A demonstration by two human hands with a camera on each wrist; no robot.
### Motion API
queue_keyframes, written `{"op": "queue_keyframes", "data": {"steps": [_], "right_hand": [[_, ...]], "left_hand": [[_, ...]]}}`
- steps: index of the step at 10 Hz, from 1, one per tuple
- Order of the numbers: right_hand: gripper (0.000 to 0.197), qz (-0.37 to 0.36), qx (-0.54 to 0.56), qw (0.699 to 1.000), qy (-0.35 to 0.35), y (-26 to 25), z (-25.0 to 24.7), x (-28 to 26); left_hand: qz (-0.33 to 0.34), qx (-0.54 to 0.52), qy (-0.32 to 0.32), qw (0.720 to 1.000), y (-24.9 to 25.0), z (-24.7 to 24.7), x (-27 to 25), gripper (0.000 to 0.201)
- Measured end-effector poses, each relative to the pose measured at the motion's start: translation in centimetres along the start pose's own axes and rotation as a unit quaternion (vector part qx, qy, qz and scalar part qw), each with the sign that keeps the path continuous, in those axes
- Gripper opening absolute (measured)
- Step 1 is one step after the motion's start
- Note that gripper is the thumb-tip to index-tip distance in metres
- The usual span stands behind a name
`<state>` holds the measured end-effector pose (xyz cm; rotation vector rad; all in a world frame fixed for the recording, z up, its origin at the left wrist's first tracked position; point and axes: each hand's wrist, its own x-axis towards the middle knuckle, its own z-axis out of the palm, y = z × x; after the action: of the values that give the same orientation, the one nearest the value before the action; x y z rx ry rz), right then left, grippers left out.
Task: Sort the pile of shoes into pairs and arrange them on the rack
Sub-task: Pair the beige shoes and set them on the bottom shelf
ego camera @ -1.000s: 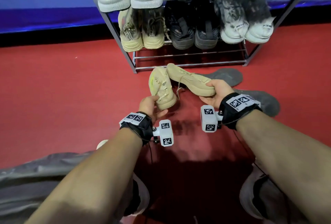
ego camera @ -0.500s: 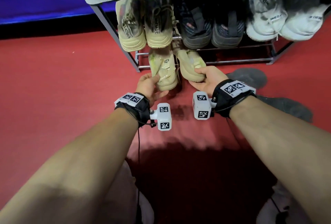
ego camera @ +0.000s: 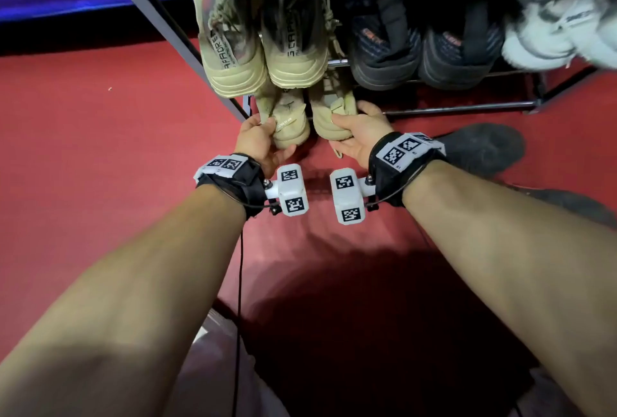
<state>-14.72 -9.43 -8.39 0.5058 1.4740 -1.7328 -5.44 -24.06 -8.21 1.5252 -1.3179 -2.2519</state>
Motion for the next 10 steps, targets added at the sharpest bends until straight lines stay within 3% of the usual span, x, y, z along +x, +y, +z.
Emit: {"op": "queue_keyframes", "data": {"steps": [1, 2, 4, 5, 7, 9, 10], "right_hand": [[0.064, 0.028, -0.048, 0.998, -0.013, 0.4, 0.2, 0.3], [0.064, 0.041, -0.075, 0.996, -0.011, 0.7, 0.6, 0.5], [0.067, 0.000, -0.052, 0.999, -0.013, 0.9, 1.8, 1.4], [0.070, -0.001, -0.036, 0.999, -0.020, 0.7, 2.1, 1.7], [0.054, -0.019, -0.027, 0.999, -0.030, 0.0, 2.4, 2.3], [0.058, -0.005, -0.013, 0.999, -0.051, 0.0, 2.7, 2.1], [0.049, 0.007, 0.012, 0.997, -0.072, -0.2, 2.6, 1.6]], "left_hand": [[-0.002, 0.007, -0.003, 1.000, -0.3, -0.2, 0.5, 0.020], [0.004, 0.010, -0.011, 1.000, -0.3, -0.3, 0.7, 0.045], [0.032, 0.007, -0.026, 0.999, 1.2, 0.4, 1.0, 0.064], [0.036, 0.012, 0.002, 0.999, 1.6, 0.6, 1.6, 0.059], [0.054, 0.034, 0.019, 0.998, 1.7, 1.0, 2.4, 0.059], [0.053, 0.056, 0.062, 0.995, 1.3, 1.3, 2.7, 0.052], [0.051, 0.060, 0.092, 0.993, 1.1, 1.4, 3.3, 0.054]]}}
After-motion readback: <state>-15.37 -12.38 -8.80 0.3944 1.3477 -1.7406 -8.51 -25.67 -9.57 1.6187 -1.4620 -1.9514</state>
